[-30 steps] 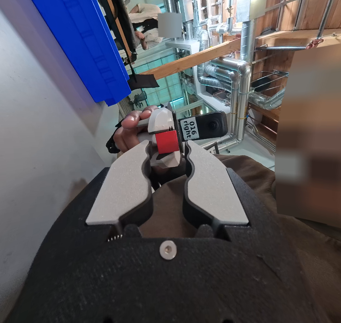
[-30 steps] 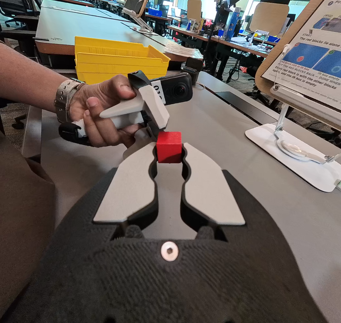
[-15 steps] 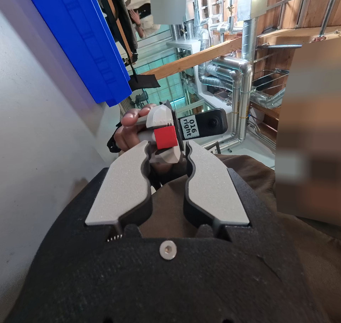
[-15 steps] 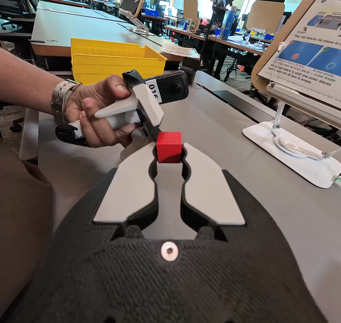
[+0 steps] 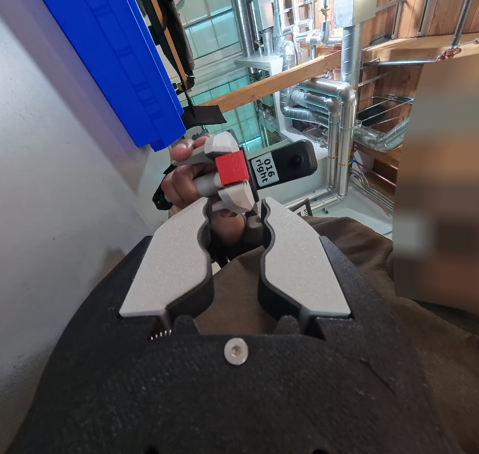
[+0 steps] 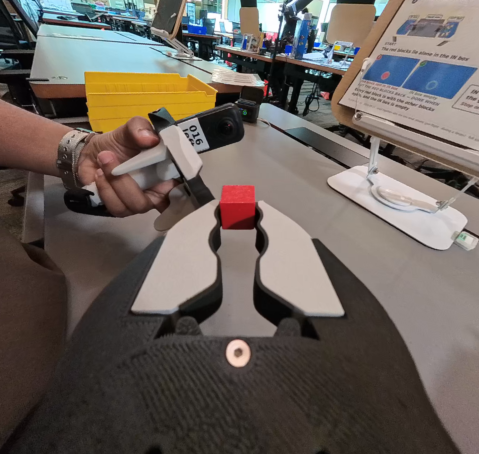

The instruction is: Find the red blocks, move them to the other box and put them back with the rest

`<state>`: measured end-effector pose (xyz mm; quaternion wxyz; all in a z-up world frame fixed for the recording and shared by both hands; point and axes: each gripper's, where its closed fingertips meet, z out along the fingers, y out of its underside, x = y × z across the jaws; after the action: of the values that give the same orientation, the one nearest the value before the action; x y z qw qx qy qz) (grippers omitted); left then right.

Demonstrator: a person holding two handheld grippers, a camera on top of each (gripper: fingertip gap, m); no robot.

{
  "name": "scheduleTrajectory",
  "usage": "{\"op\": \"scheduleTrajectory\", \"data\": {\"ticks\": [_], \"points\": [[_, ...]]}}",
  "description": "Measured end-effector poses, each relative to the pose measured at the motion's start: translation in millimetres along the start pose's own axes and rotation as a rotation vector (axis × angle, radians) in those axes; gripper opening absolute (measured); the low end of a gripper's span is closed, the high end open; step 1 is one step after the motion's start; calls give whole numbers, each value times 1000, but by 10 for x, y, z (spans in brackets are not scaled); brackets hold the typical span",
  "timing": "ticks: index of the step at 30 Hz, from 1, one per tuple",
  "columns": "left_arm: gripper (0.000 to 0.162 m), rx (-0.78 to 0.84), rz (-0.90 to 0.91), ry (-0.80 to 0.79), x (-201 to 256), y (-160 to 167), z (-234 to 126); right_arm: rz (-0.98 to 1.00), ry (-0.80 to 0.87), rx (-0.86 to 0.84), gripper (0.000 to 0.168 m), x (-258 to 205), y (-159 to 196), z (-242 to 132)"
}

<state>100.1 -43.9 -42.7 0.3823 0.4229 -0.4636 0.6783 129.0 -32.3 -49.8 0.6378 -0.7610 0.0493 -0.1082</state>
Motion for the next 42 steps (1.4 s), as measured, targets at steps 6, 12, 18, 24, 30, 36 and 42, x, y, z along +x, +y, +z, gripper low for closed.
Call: {"op": "scheduleTrajectory", "data": {"ticks": [6,12,18,24,30,36,42], "points": [[36,1,-5,4,5,1,1,42,162,-14,23,386,13,-101],[37,4,-11,7,9,1,2,150,370,30,23,870,-85,-397],[36,15,-22,14,14,-12,-15,170,625,90,23,1388,-268,-1028],[36,22,-39,21,8,-20,-17,173,859,116,23,1775,-276,-1761],[36,21,-45,21,1,-17,-8,0,1159,-13,23,2031,-203,-2536],[36,19,-53,23,-1,-16,0,127,1198,-206,23,2198,330,-2842],[36,15,-58,29,9,2,8,313,1120,-400,23,2204,863,-2864]]}}
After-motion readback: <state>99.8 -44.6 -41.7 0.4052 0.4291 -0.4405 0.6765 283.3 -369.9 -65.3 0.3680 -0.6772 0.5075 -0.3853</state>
